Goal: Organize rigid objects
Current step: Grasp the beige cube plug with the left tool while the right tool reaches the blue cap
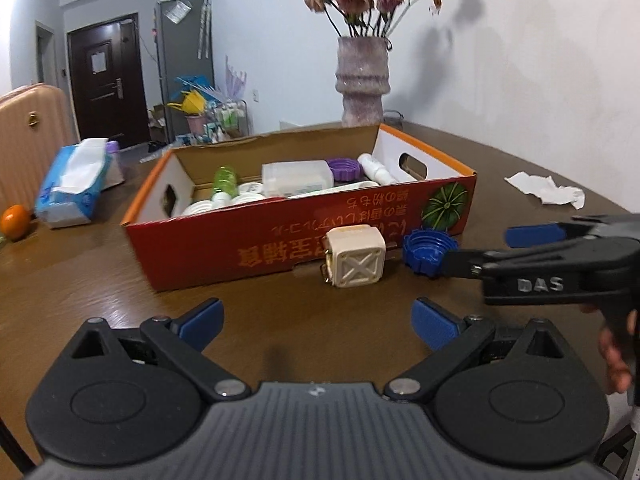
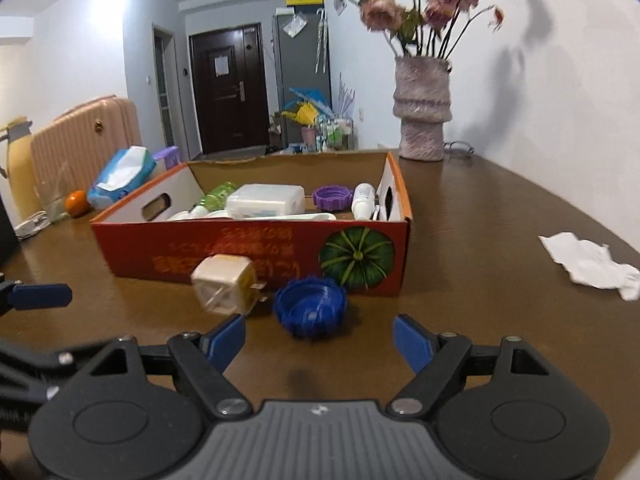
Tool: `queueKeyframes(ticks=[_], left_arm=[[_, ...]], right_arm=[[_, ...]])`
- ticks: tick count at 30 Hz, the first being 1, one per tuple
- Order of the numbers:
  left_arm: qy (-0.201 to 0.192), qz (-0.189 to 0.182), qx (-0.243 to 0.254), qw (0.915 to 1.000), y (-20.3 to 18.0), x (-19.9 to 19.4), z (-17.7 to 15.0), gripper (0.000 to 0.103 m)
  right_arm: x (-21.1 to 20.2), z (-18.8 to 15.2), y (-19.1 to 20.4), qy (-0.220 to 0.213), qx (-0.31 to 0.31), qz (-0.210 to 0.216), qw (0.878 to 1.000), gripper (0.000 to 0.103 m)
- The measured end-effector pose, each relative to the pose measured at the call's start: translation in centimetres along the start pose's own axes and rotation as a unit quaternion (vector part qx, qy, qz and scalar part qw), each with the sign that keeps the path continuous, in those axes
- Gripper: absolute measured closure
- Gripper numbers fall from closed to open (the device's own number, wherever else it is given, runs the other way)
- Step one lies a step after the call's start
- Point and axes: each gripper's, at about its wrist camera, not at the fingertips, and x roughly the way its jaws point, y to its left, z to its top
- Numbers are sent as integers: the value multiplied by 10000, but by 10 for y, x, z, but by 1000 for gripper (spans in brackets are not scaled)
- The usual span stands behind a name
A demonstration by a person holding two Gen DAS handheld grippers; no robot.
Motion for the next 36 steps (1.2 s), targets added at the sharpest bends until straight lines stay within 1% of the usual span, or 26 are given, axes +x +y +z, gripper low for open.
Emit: queueKeyframes(ticks=[2, 3, 5, 6, 9, 10, 11, 12, 13, 17, 20, 23, 27, 28, 29, 30, 31, 35, 36], left_arm=[[79, -28, 89, 9999, -3, 17, 5, 1], [113, -49, 105, 9999, -4, 25, 7, 1], [174, -71, 77, 9998, -4, 39, 10, 4], [204, -69, 29, 9998, -4, 45, 12, 6], [308, -136, 60, 9994, -9, 63, 18, 14], [314, -154, 78, 9994, -11, 67, 19, 20], [326, -176, 91, 9993, -14, 72, 21, 29], [341, -188, 76, 9992, -16, 77, 21, 35], [381, -220, 49, 9990, -17, 82, 22, 50], [382, -317, 14, 9988, -20, 86, 23, 51], [402, -281, -9, 9988, -23, 84, 22, 51], [440, -284, -60, 9986, -24, 80, 21, 51], [491, -319, -220, 9980, -19, 61, 14, 51], [474, -306, -249, 9981, -19, 54, 11, 51], [441, -290, -265, 9983, -18, 45, 8, 51], [406, -280, -273, 9984, -17, 37, 6, 51], [368, -266, -289, 9986, -17, 29, 5, 51], [161, -216, -372, 9989, -12, -6, -4, 51], [122, -192, -399, 9989, -11, -15, -7, 51]], right_arm=[[16, 5, -2, 80, 16, 102, 9999, 28], [22, 7, -2, 115, 28, 166, 9998, 33], [34, 9, -5, 202, 56, 303, 9993, 49], [37, 10, -6, 216, 82, 362, 9991, 52], [38, 11, -16, 181, 220, 466, 9985, 52], [36, 10, -19, 161, 258, 456, 9985, 52], [35, 9, -25, 142, 317, 427, 9985, 52], [33, 8, -31, 124, 372, 389, 9985, 52], [32, 6, -37, 120, 429, 343, 9984, 53], [27, 0, -60, 47, 644, 253, 9976, 53], [29, 1, -67, 28, 694, 222, 9973, 52], [29, 2, -61, 51, 638, 183, 9978, 53], [14, -2, -51, 1, 583, 335, 9977, 53], [9, -3, -48, -19, 579, 342, 9977, 55], [5, -4, -45, -34, 568, 340, 9978, 61], [-1, -6, -41, -44, 555, 331, 9979, 83], [-7, -7, -38, -60, 544, 306, 9980, 90], [-29, -15, -21, -120, 353, 281, 9989, 90], [-32, -19, -17, -128, 312, 207, 9992, 88]])
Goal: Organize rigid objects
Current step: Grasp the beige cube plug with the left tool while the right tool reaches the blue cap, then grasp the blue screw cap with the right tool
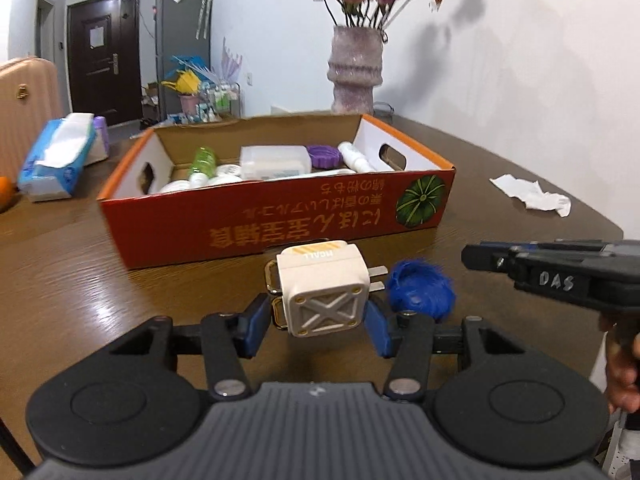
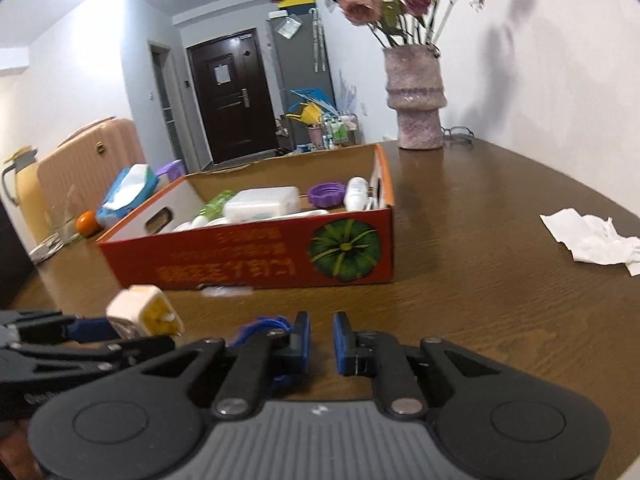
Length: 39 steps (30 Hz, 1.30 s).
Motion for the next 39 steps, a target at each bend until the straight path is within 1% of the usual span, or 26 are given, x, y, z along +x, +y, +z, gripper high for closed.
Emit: queueKeyframes(ticks=[1, 2, 3, 4, 5, 7, 10, 12, 13, 15, 16, 17, 18, 19, 20, 21, 23, 26, 27, 29, 30, 31, 32, 33, 34, 39], left_arm=[[-20, 16, -35, 10000, 1, -7, -3, 51], [-24, 30, -79, 10000, 3, -14, -8, 51], [-18, 41, -111, 9999, 4, -20, -13, 51], [-3, 57, -148, 9999, 6, -25, -18, 51], [14, 69, -180, 9998, 9, -29, -22, 51], [55, 101, -254, 9996, 14, -36, -31, 51], [99, 150, -434, 9989, 22, -40, -40, 51], [111, 177, -564, 9982, 29, -41, -44, 51], [120, 199, -613, 9979, 32, -40, -45, 51], [142, 258, -667, 9973, 37, -40, -47, 51], [155, 294, -685, 9971, 40, -39, -48, 51], [168, 335, -709, 9968, 44, -39, -48, 51], [177, 375, -729, 9965, 48, -38, -48, 51], [189, 421, -749, 9961, 52, -37, -48, 51], [190, 450, -752, 9960, 55, -37, -48, 51], [183, 480, -739, 9959, 57, -36, -48, 51], [179, 523, -714, 9959, 59, -33, -46, 51], [206, 477, -719, 9961, 61, -26, -44, 51], [214, 461, -715, 9961, 60, -24, -43, 51], [218, 419, -709, 9964, 59, -22, -43, 51], [207, 409, -691, 9966, 58, -21, -43, 51], [196, 406, -673, 9967, 58, -21, -43, 51], [190, 407, -647, 9969, 57, -20, -43, 51], [188, 407, -623, 9970, 57, -20, -43, 51], [186, 403, -615, 9971, 56, -20, -43, 51], [213, 320, -584, 9976, 54, -14, -38, 51]], right_arm=[[-4, -5, 2, -25, 4, -126, 9999, 83], [-9, -11, 2, -67, 57, -213, 9997, 76], [-14, -16, 1, -95, 147, -224, 9996, 53], [-20, -22, -1, -115, 269, -178, 9994, 35], [-26, -28, -2, -125, 381, -112, 9991, 33], [-33, -37, 2, -69, 430, 11, 9991, 34], [-32, -44, 21, 84, 77, 145, 9998, 34], [-25, -43, 33, 119, -193, 150, 9996, 34], [-18, -40, 38, 137, -323, 96, 9993, 29], [2, -32, 48, 239, -634, -255, 9974, 19], [13, -27, 51, 277, -763, -376, 9960, 23], [23, -23, 54, 370, -821, -403, 9951, 28], [27, -20, 53, 382, -737, -272, 9962, 56], [31, -15, 53, 401, -600, -175, 9972, 90], [33, -13, 55, 394, -573, -194, 9974, 102], [34, -13, 58, 350, -584, -209, 9975, 99], [36, -16, 59, 305, -528, -186, 9980, 100], [36, -15, 61, 325, -557, -182, 9978, 99], [35, -15, 60, 346, -555, -151, 9977, 98], [33, -14, 59, 369, -573, -137, 9976, 92], [32, -13, 58, 362, -542, -161, 9977, 75], [30, -13, 56, 326, -491, -200, 9981, 45], [27, -14, 54, 266, -461, -227, 9983, 34], [25, -14, 53, 245, -456, -272, 9983, 30], [24, -15, 51, 250, -443, -320, 9982, 33], [33, -13, 44, 280, -391, -406, 9980, 34]])
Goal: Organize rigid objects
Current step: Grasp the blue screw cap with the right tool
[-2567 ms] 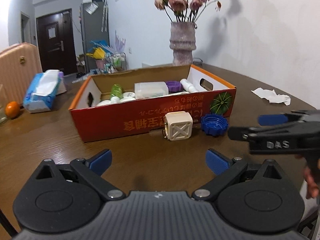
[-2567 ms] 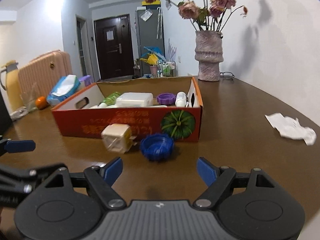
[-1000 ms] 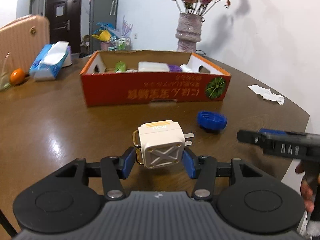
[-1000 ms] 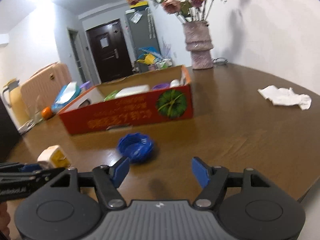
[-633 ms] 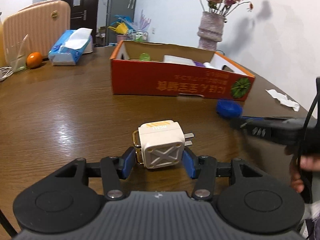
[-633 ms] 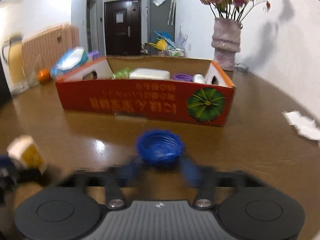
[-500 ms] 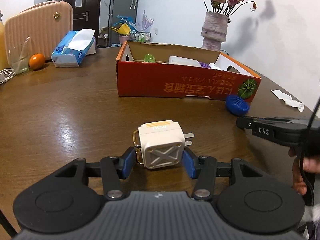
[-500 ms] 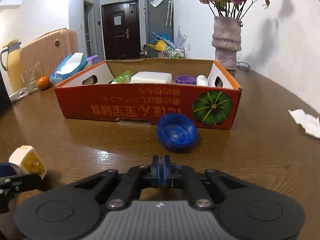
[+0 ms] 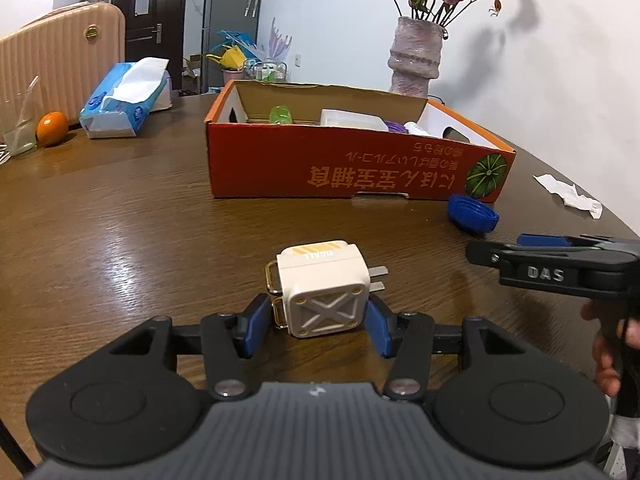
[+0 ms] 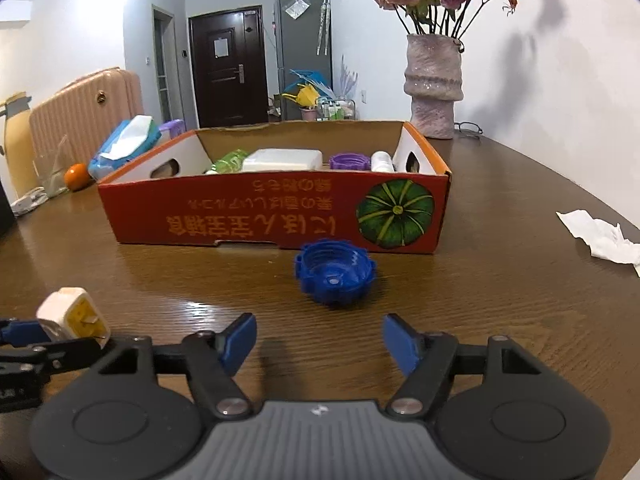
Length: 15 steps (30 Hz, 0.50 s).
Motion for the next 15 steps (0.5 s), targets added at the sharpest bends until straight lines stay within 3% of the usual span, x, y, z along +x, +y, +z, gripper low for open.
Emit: queueKeyframes(ticks=[5, 6, 7, 10, 15], left_arm=[[-1, -18, 50, 10000, -3, 9, 6, 51], [-1, -12, 62, 10000, -4, 10, 7, 51], [5, -16, 59, 10000, -4, 12, 9, 51], [6, -26, 96, 10000, -5, 18, 13, 51], [-9, -4, 173, 9998, -9, 24, 17, 51]], right_arm=[[17, 17, -1, -61, -97, 26, 9999, 36], [22, 20, -1, -23, -119, 18, 9999, 41], [26, 22, -1, 18, -132, 15, 9999, 54], [33, 24, -5, 96, -37, 163, 9998, 61], [33, 24, -8, 88, 32, 217, 9997, 61]])
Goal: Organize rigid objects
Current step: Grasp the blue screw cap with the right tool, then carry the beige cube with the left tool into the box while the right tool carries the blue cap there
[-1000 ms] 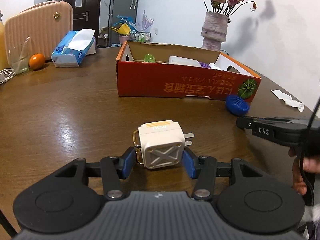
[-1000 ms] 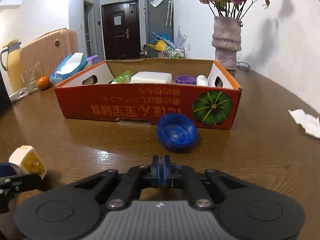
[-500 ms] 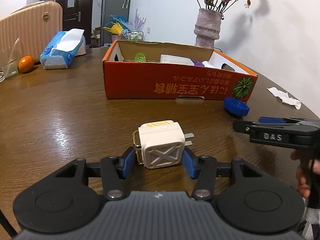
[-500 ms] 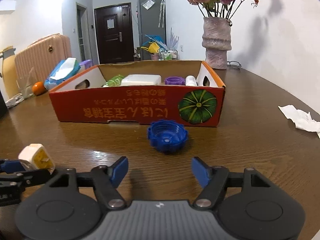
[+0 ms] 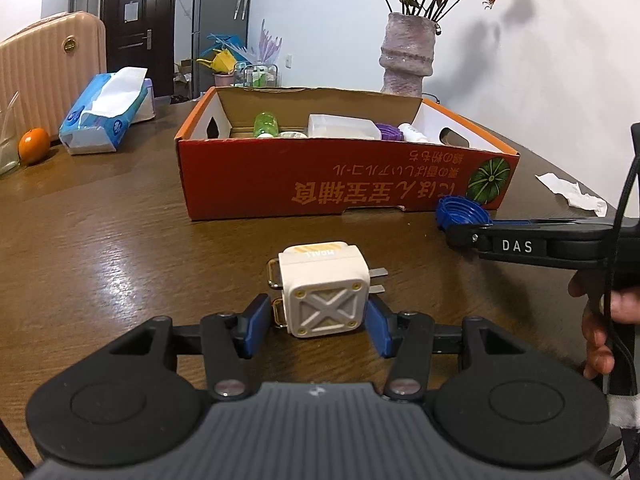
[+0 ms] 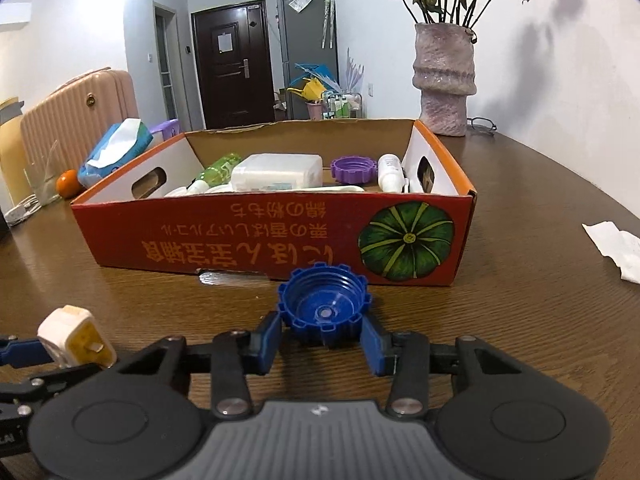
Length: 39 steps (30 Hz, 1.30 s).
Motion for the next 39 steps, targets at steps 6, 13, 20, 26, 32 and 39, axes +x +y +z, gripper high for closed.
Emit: queueKeyframes(ticks=[6, 13, 20, 26, 32, 39], left_arm=[[-71, 27, 15, 10000, -3, -8, 1, 53], [-242, 35, 140, 9996, -13, -27, -5, 54], [-311, 286, 217, 9989, -22, -29, -12, 51], [-290, 165, 152, 9993, -19, -18, -7, 53], [-345, 160, 255, 9990, -22, -24, -8, 61], [-397, 105, 210, 9989, -27, -49, -17, 61]], right_arm=[[-13, -7, -1, -54, -16, 29, 10000, 61], [-47, -29, 6, -90, -44, 160, 9998, 61], [-82, -50, 7, -147, -67, 257, 9995, 61], [-89, -57, 2, -139, -12, 255, 9996, 61], [-89, -60, 2, -128, 5, 308, 9994, 61], [-107, -62, 12, -291, -86, 370, 9989, 61]])
